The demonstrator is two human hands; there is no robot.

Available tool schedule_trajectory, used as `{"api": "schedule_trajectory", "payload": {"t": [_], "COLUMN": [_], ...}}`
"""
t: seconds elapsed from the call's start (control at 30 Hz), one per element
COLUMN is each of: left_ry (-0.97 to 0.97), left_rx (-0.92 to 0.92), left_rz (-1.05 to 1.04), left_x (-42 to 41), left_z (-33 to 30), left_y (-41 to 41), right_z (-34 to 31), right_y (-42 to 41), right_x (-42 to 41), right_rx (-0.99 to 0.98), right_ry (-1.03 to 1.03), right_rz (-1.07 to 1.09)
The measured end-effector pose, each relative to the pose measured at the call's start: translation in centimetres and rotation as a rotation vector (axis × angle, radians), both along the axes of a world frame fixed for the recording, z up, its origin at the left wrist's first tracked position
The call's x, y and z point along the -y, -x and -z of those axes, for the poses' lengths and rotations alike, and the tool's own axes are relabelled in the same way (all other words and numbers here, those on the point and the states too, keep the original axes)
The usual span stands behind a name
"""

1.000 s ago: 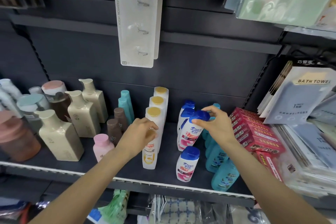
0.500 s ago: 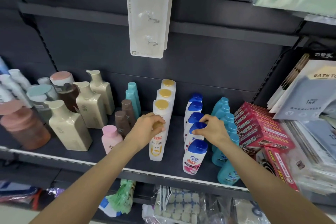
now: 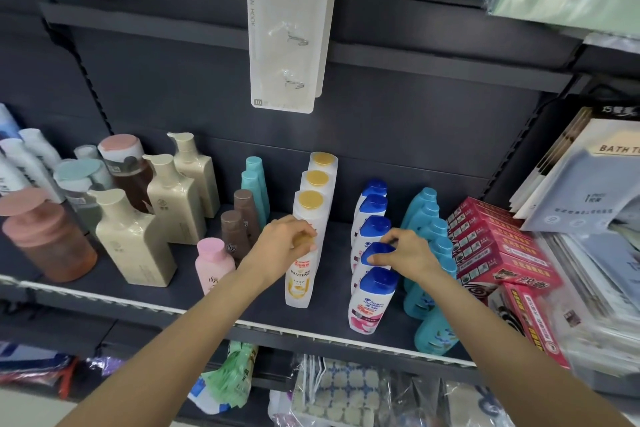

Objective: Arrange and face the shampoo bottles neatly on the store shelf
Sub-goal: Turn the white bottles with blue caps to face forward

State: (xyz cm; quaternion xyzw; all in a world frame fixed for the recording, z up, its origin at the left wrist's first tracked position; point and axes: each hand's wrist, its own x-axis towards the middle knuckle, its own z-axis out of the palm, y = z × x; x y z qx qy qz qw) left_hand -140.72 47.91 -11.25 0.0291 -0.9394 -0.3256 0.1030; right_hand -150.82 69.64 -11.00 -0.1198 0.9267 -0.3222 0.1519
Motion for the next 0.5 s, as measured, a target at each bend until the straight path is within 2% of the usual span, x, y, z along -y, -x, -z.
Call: {"api": "schedule_trajectory", "payload": {"t": [0.1,0.23,0.33,0.5], "left_ry": [0.022,0.05,0.144,0.298], "left_rx": [0.012,-0.067,-0.142,-0.045], "left_rz": [0.002,-0.061,-0.08,0.015], "left_x": [-0.1,-0.2,-0.2,0.4], "left_z": [-0.1,-1.0,-1.9,-1.8], "left_y": [0.0,0.1,0.8,2.2], "right_z": [-0.2,-1.0,-1.0,-0.2], "right_y": [0.2,0.9,2.3,4.3], "right_x": [-0.2,-0.4,-0.5,0.2], "right_rx": [-0.007,-0.242,-0.345,-0.282], "right_ry": [0.026,0.058,0.085,-0.013], "right_rz": [0.003,0.066,-0.002,-0.163]}}
